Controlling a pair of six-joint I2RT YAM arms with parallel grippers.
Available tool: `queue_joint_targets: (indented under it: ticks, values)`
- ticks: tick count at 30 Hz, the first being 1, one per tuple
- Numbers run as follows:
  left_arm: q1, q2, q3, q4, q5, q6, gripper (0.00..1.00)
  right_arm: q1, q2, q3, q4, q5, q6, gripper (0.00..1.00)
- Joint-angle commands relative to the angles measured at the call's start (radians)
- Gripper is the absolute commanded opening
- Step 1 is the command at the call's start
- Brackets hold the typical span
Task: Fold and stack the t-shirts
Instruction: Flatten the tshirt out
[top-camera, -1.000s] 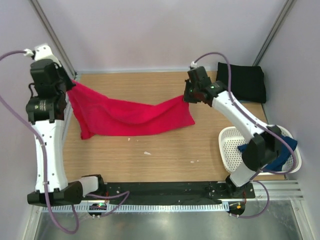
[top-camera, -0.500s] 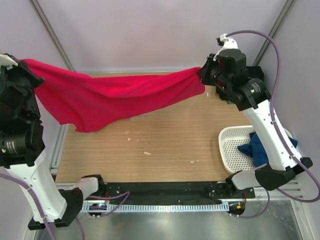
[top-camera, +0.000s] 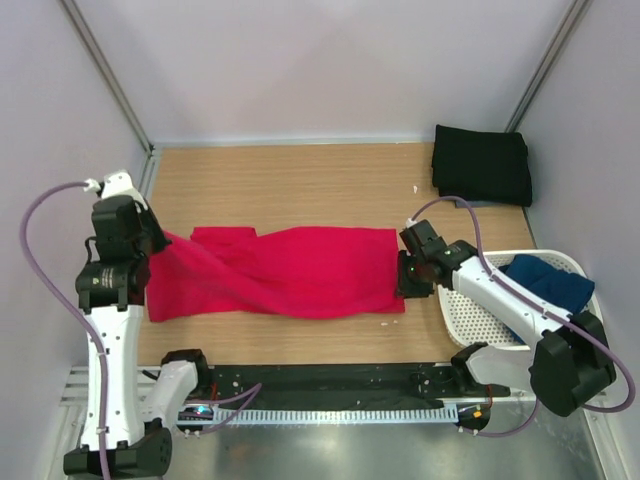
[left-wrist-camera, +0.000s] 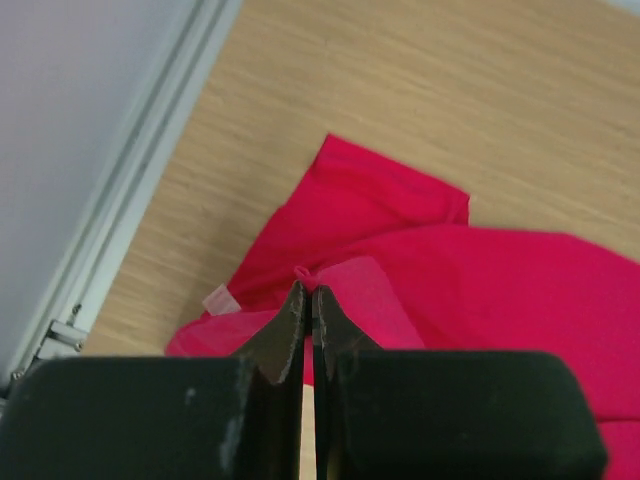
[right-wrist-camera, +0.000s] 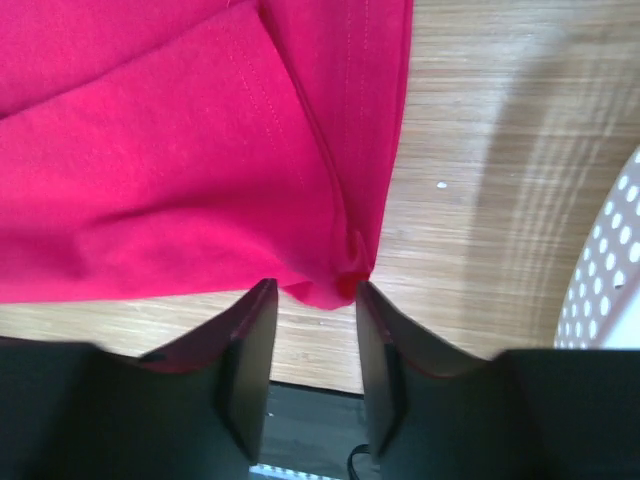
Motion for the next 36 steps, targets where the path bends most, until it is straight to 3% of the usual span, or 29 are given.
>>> queue_joint_targets:
  ticks: [1, 5, 8, 16, 36]
  values:
    - [0.003, -0.11, -0.076, 0.029, 0.032, -0.061, 0.0, 0.005, -0.049, 0.05, -0.018, -0.004, -0.029, 0.47]
    - [-0.005, -0.15, -0.165, 0.019, 0.038, -0.069, 0.0, 0.003, -0.002, 0.197, -0.075, 0.062, -0.051, 0.66]
    - [-0.006, -0.172, -0.214, 0.039, 0.018, -0.086, 0.0, 0.003, 0.075, 0.29, -0.076, 0.092, -0.028, 0.69]
    - [-0.006, -0.178, -0.217, 0.049, 0.003, -0.084, 0.0, 0.003, 0.244, 0.214, 0.163, 0.063, -0.029, 0.61]
    - [-0.012, -0.158, -0.202, 0.046, -0.008, -0.074, 0.0, 0.008, 0.465, 0.222, 0.27, 0.056, -0.074, 0.5]
